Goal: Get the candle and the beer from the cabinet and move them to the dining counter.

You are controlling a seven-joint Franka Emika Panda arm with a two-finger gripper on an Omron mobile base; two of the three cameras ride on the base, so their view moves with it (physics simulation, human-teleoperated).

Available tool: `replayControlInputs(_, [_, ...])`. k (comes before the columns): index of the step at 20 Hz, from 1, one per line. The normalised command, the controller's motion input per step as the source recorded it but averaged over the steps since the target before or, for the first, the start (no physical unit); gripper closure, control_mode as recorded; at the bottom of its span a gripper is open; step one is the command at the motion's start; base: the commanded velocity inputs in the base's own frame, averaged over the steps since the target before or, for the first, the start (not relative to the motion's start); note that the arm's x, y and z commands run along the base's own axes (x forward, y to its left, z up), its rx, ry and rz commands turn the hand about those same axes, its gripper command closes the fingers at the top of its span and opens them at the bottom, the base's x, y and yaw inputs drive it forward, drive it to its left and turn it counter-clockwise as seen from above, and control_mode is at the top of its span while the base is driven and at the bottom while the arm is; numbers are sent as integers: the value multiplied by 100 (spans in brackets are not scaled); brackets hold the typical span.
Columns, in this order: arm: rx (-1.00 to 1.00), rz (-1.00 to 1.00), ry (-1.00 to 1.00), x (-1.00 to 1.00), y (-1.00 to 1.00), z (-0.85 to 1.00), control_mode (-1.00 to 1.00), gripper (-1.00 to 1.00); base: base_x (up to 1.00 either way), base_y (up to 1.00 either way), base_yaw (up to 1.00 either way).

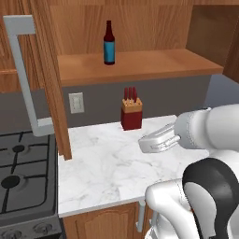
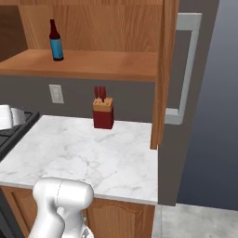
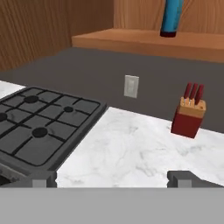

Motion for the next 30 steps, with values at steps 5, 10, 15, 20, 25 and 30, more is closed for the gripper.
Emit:
replayControlInputs(5, [-15, 0, -37, -4, 8, 57, -100, -100, 0, 0, 0])
replayControlInputs(10, [-8, 0, -28, -3, -9, 42, -100, -100, 0, 0, 0])
replayControlInputs(15, [-1, 0, -12, 0, -37, 31, -100, -100, 0, 0, 0])
replayControlInputs(20, [3, -10, -1, 0, -75, 18, -100, -100, 0, 0, 0])
replayControlInputs(25, [12, -27, 2, 3, -27, 47, -100, -100, 0, 0, 0])
replayControlInputs(30, [8, -24, 8, 5, -2, 51, -100, -100, 0, 0, 0])
